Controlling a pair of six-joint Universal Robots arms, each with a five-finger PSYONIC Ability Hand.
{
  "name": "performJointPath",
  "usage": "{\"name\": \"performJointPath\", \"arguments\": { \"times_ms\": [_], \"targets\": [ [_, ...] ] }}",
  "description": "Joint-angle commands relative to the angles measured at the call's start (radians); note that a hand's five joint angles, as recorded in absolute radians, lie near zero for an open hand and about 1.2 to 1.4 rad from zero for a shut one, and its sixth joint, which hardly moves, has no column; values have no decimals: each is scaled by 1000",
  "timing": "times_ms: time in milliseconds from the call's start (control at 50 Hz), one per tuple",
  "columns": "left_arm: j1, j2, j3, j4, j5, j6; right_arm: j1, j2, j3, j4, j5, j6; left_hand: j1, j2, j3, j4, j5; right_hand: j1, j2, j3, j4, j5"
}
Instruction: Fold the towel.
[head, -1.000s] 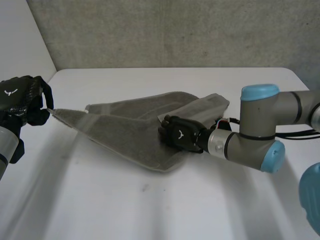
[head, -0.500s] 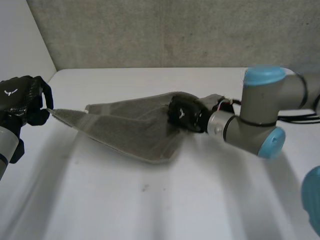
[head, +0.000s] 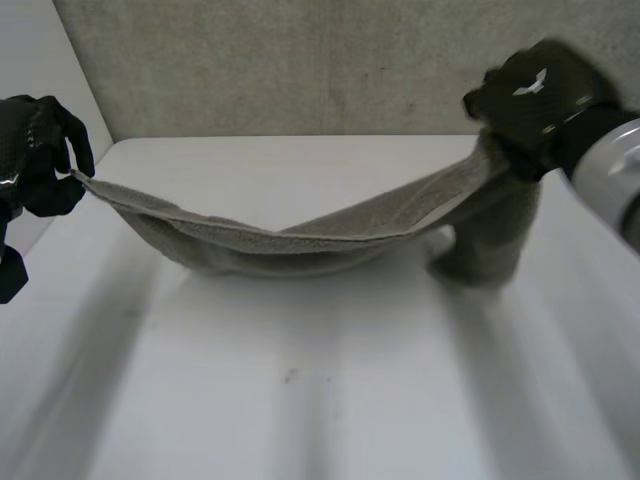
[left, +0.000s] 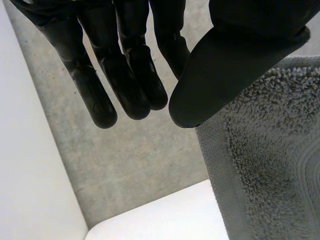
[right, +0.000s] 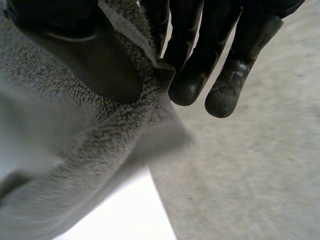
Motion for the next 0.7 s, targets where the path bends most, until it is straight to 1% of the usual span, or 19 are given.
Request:
{"name": "performJointPath", "arguments": {
  "times_ms": [20,100,140,200,240,260,300,340,360,400,420,460,480,500,520,560,580,620,700],
  "targets": [
    [-3,43,52,-152,73,1,-20,-142,22,155,-63,9,208,178,180,177,194,91,112,67,58,80],
    [-6,25,59,-159,73,1,-22,-94,38,212,-83,5,208,178,180,177,194,91,112,67,58,80],
    [-19,-71,67,-157,73,2,-20,39,30,255,-74,-21,208,178,180,177,194,91,112,67,58,80],
    [-30,-138,81,-157,73,2,-19,89,28,269,-71,-43,208,178,180,177,194,91,112,67,58,80],
    [-67,-287,128,-157,64,2,-17,182,15,279,-66,-96,208,178,180,177,194,91,112,67,58,80],
    [-67,-288,128,-157,64,2,-17,182,15,280,-66,-96,208,178,180,177,194,91,112,67,58,80],
    [-114,-468,231,-162,57,5,-14,289,-53,278,-72,-107,208,178,180,177,194,91,112,67,58,80],
    [-134,-548,301,-166,53,7,-9,350,-111,275,-72,-103,208,178,180,177,194,91,112,67,58,80],
    [-135,-549,302,-166,53,7,-9,351,-111,275,-72,-103,208,178,180,177,194,91,112,67,58,80],
    [-157,-659,453,-179,32,13,-2,449,-270,255,-72,-83,208,178,180,177,194,91,112,67,58,80],
    [-158,-659,454,-179,31,13,-2,449,-271,255,-72,-83,208,178,180,177,194,91,112,67,58,80],
    [-162,-714,632,-179,-10,13,11,518,-472,205,-72,-26,208,178,180,177,194,91,112,67,58,80],
    [-162,-715,633,-179,-10,13,11,518,-473,204,-72,-26,208,178,180,177,194,91,112,67,58,80],
    [-162,-730,727,-179,-34,12,15,541,-575,159,-74,8,208,178,180,177,194,91,112,67,58,80],
    [-162,-730,728,-179,-35,12,15,541,-576,158,-74,8,208,178,180,177,194,91,112,67,58,80],
    [-164,-742,915,-176,-96,5,18,550,-729,29,-68,86,208,178,180,177,194,91,112,67,58,80],
    [-164,-742,915,-176,-96,5,18,550,-729,28,-68,86,208,178,180,177,194,91,112,67,58,80],
    [-165,-742,1056,-168,-146,-4,18,527,-774,-90,-34,147,208,178,180,177,194,91,112,67,58,80],
    [-165,-739,1136,-165,-177,-8,18,477,-759,-132,-2,177,208,178,180,177,194,91,112,67,58,80]
  ]
}}
